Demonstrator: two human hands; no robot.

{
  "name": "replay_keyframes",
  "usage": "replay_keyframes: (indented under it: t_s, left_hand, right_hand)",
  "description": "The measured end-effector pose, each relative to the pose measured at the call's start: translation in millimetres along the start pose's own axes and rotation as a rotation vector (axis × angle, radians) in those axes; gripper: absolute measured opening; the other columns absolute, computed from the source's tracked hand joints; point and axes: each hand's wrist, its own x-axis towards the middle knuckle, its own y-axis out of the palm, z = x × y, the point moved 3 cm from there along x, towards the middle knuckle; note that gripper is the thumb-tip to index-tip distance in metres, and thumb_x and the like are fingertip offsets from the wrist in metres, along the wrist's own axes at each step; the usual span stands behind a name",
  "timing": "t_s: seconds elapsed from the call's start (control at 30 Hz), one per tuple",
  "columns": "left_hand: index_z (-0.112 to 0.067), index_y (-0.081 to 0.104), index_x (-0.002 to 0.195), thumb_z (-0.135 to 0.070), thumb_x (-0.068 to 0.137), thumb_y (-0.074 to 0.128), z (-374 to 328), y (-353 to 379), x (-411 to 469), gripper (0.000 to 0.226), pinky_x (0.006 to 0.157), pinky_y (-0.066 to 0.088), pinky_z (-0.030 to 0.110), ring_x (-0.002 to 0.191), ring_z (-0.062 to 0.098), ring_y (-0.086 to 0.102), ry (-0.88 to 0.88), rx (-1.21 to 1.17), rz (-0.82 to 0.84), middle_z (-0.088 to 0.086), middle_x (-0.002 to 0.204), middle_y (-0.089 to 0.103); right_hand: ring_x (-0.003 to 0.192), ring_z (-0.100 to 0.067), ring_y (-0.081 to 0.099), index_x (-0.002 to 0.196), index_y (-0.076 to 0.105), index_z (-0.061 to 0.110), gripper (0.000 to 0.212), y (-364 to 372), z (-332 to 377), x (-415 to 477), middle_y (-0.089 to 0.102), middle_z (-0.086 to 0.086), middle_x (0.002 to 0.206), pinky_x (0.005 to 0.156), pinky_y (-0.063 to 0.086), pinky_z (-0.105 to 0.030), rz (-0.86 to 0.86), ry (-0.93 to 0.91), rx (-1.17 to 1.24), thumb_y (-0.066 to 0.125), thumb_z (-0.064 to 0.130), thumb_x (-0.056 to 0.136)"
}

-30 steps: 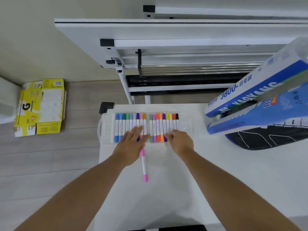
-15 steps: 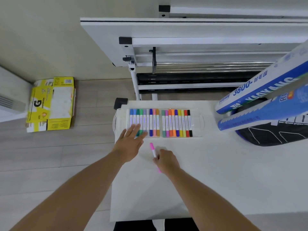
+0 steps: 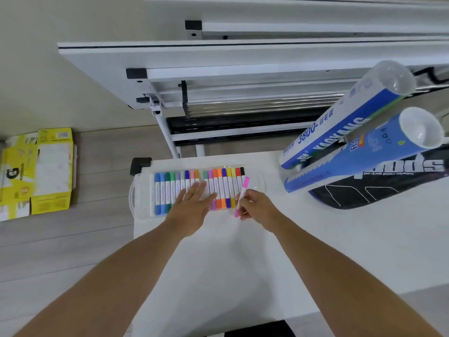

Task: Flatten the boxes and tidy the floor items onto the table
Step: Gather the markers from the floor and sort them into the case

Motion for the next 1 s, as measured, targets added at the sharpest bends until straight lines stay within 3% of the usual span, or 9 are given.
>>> replay_keyframes:
  t_s: [0.2, 0.37, 0.57, 1.0]
  left_hand:
    - [-0.042, 0.005, 0.158, -0.042, 0.108, 0.019, -25.8, 6.1, 23.8, 0.051, 0.124, -0.003, 0.046, 0.151, 0.023, -0.021, 0.022, 0.032, 0.026, -0.002, 0.166, -0.017]
    - [-0.043, 0.002, 0.157, -0.044, 0.108, 0.017, -28.9, 15.5, 29.0, 0.052, 0.124, -0.004, 0.05, 0.149, 0.023, -0.027, 0.02, 0.047, 0.028, -0.005, 0.164, -0.025]
    - [-0.043, -0.001, 0.157, -0.044, 0.107, 0.016, -26.8, 19.0, 28.9, 0.052, 0.123, -0.005, 0.05, 0.148, 0.024, -0.028, 0.036, 0.059, 0.014, -0.004, 0.163, -0.027]
    - [-0.042, -0.004, 0.156, -0.043, 0.108, 0.017, -25.4, 19.6, 28.2, 0.053, 0.123, -0.003, 0.053, 0.147, 0.025, -0.031, 0.045, 0.062, 0.015, -0.002, 0.163, -0.029]
  right_hand:
    - [0.08, -0.018, 0.068, 0.11, 0.063, 0.015, 0.017, -36.1, -5.2, 22.9, 0.07, -0.006, 0.097, 0.072, 0.058, -0.027, -0.091, -0.038, -0.161, 0.057, 0.023, 0.097]
    - [0.091, -0.026, 0.066, 0.101, 0.066, 0.006, 0.025, -50.6, -8.8, 49.2, 0.068, -0.01, 0.099, 0.086, 0.057, -0.036, -0.176, 0.017, -0.294, 0.052, 0.027, 0.099]
    - [0.082, -0.018, 0.061, 0.102, 0.067, 0.007, 0.025, -47.5, -7.8, 71.5, 0.066, -0.004, 0.092, 0.073, 0.045, -0.022, -0.169, 0.067, -0.469, 0.055, 0.028, 0.099]
    - [0.08, -0.018, 0.061, 0.105, 0.065, 0.01, 0.031, -44.9, -8.8, 81.4, 0.065, -0.003, 0.092, 0.073, 0.047, -0.023, -0.218, 0.133, -0.601, 0.06, 0.038, 0.095]
